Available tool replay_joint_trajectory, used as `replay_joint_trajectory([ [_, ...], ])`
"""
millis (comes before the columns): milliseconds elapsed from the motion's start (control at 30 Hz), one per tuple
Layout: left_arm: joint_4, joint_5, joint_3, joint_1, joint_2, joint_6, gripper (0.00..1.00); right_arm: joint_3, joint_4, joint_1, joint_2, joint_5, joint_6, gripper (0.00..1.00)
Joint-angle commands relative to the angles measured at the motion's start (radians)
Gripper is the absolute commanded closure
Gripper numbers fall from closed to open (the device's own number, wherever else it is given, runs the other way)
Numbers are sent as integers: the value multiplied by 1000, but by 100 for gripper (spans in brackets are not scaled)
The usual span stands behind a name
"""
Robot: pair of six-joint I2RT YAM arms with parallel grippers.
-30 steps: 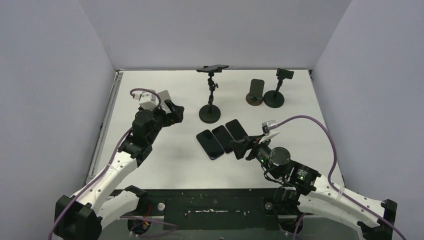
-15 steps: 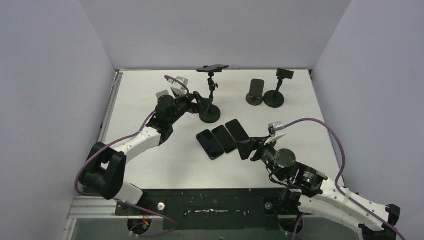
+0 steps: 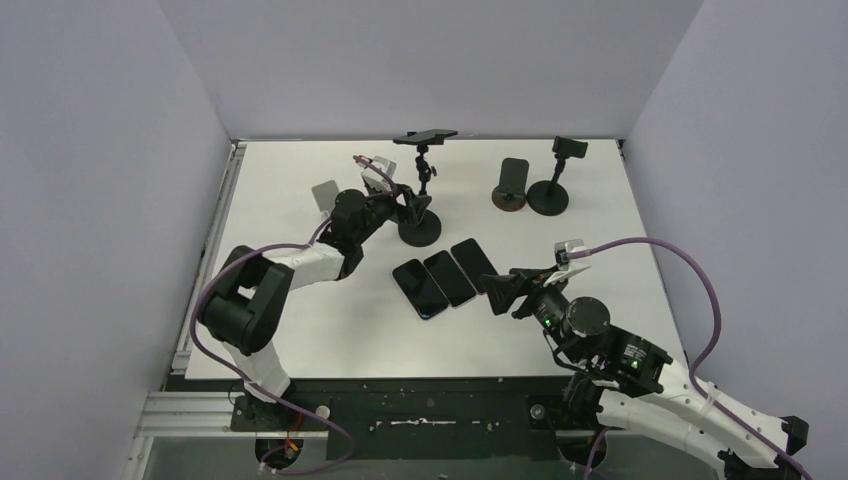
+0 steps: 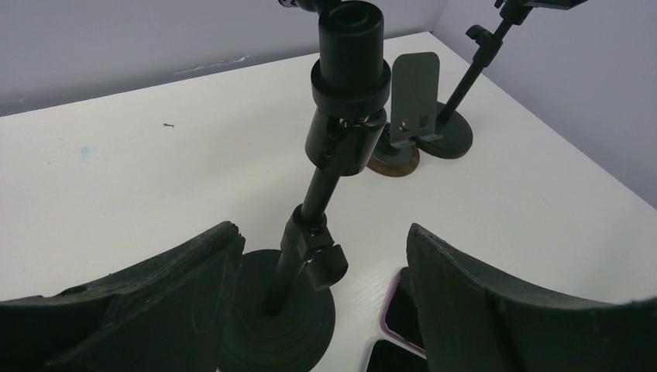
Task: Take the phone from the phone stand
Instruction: Pick up the phone stand with the phone at the center of the board.
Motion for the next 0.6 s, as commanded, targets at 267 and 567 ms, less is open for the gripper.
replay_joint_trajectory([
  [267,198,55,126,2,135,12,42,61,-38,-2,3,54,-5,33],
  [567,228,55,167,1,204,16,54,74,-70,-3,-2,76,-5,33],
])
